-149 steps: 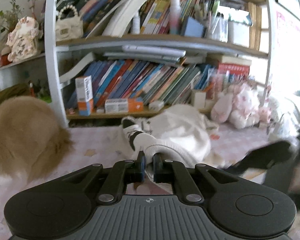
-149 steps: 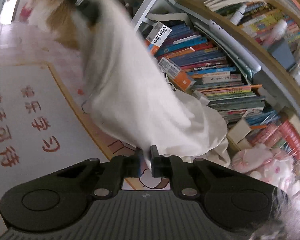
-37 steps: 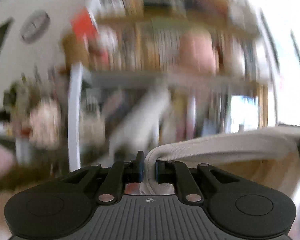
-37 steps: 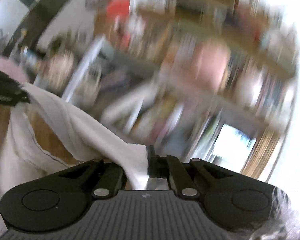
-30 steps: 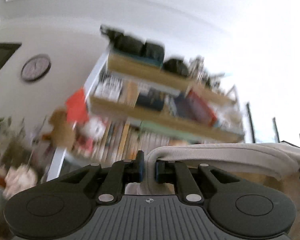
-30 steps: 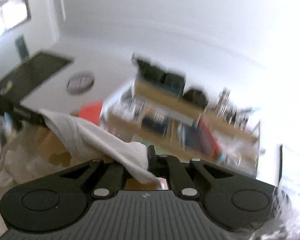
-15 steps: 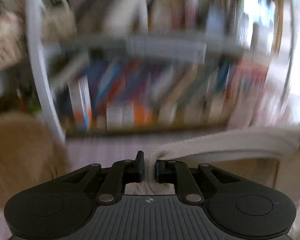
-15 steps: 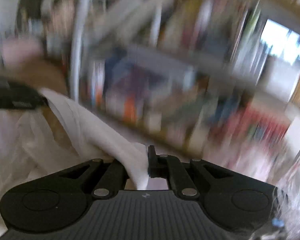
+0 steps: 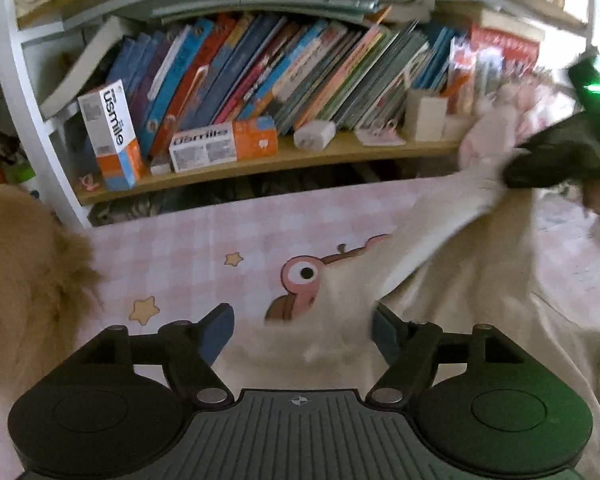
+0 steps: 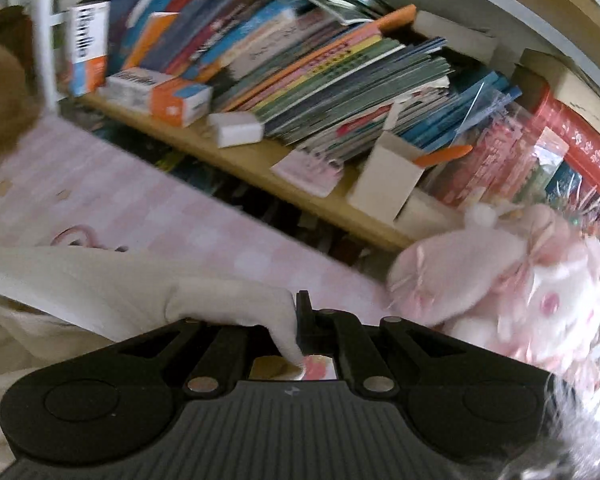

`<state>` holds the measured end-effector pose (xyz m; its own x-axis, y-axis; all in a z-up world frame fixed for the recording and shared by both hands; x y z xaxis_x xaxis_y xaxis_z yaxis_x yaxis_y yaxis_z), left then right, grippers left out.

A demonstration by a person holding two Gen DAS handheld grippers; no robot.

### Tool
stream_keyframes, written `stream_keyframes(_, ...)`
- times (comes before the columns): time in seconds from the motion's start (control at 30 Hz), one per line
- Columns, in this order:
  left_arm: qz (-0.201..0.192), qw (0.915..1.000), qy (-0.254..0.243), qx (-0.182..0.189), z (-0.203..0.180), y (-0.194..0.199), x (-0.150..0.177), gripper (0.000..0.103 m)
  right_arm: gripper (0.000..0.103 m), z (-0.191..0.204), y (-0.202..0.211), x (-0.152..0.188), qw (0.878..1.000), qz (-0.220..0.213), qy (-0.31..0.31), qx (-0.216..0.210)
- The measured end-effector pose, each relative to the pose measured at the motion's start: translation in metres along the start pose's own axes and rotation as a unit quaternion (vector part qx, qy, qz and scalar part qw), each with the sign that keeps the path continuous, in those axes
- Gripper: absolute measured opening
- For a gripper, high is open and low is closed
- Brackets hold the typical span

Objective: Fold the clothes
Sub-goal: 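Swing the T-shirt down onto the mat and open both grippers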

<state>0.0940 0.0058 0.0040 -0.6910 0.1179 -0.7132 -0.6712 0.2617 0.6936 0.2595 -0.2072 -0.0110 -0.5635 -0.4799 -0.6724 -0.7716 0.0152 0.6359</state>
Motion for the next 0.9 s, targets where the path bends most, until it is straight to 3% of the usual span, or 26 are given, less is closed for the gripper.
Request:
stream_keyframes(0.17,-0.012,0.9995,0.029,-0.001,-0.007,0.028,0.022,0.075,0.004,0.011,-0.037,0.004,0.999,0.038,0.017,0.017)
stream_keyframes(0.23,-0.010,0.9993,0.037,-0.002,-0.011,0.037,0.034,0.075,0.011,0.016,-0.046,0.013,0.998,0.045,0.027,0.031)
stream_keyframes(0.3,0.000,0.9992,0.038,-0.011,-0.013,0.041,0.045,0.075,0.048,0.018,-0.050,0.021,0.997,0.050,0.031,0.046)
stream_keyframes(0.37,0.008,0.9992,0.035,-0.016,-0.014,0.042,0.053,0.075,0.062,0.015,-0.044,0.029,0.997,0.046,0.019,0.052)
stream_keyframes(0.6,0.008,0.9989,0.041,-0.020,-0.013,0.044,0.067,0.075,0.070,0.006,0.027,0.061,0.999,-0.021,-0.030,0.028)
stream_keyframes(0.9,-0.011,0.9996,0.028,-0.005,-0.025,0.053,0.077,0.075,0.070,0.048,0.144,0.125,0.997,-0.003,-0.067,-0.049)
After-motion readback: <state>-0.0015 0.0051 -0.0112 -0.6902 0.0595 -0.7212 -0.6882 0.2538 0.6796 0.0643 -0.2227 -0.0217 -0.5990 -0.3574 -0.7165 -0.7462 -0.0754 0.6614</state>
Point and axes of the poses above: each gripper's, at about its wrist camera, not at the fingertips, and y roughly against the way its jaws point, z to its left, x to its underside, the point moved 2 cm from there along -y, roughly the way its jaws point, and after that the axes turned 12 degrees about x, right-handed, at the moved point
